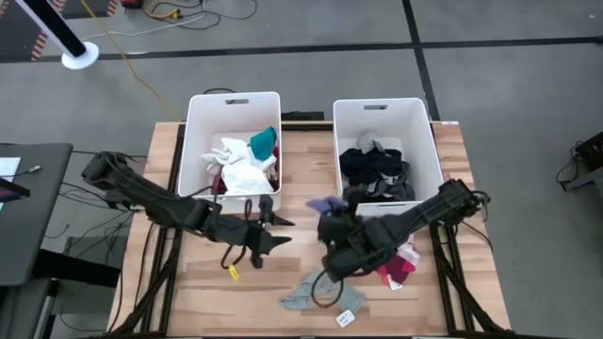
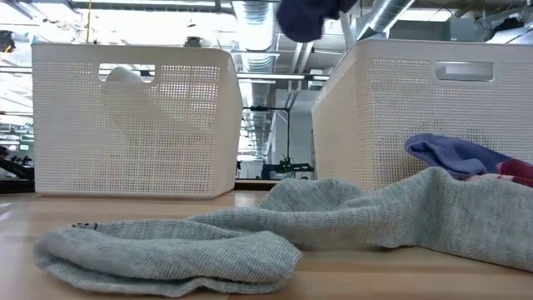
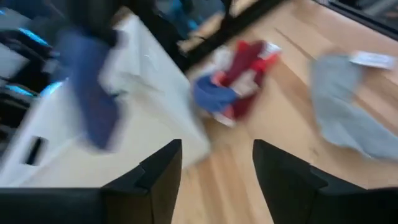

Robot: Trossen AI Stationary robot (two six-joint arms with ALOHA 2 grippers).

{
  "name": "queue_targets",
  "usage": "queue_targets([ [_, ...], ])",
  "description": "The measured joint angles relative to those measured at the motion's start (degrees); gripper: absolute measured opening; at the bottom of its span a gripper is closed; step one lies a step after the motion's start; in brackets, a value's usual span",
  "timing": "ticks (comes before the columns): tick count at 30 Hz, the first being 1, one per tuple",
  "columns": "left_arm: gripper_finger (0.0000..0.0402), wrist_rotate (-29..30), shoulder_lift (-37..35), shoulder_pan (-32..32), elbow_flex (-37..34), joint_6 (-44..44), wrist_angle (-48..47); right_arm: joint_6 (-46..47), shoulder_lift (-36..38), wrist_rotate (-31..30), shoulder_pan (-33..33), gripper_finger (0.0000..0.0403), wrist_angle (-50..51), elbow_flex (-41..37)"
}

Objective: Sort clothes
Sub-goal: Put the blue sock into the right white bin

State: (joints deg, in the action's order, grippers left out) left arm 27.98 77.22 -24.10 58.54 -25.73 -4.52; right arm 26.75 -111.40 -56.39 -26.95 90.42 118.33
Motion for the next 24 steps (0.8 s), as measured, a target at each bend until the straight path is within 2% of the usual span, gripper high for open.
queue_targets([
  [4,0.0198,-4.7,-1.4,0.0,0.0,3.6,-8.3,-4.2,3.1,-0.4,3.0,0.0005,-1.5,0.1],
  [8,0.0194,-5.4,-1.3,-0.4,-0.1,7.0,-16.1,-5.8,7.3,-0.6,6.8,0.0005,-0.5,0.1],
  [13,0.0188,-5.5,-1.5,-0.4,-2.1,9.6,-18.2,-9.3,13.1,-0.4,12.5,0.0005,-0.4,0.1],
  [16,0.0188,-7.6,-1.5,-0.4,-3.0,10.1,-17.9,-11.5,16.6,1.1,16.6,0.0005,-0.4,0.1],
  [24,0.0187,-13.5,-1.5,-0.5,-3.6,10.5,-16.8,-21.2,25.6,13.8,30.1,0.0005,-2.9,-3.0],
])
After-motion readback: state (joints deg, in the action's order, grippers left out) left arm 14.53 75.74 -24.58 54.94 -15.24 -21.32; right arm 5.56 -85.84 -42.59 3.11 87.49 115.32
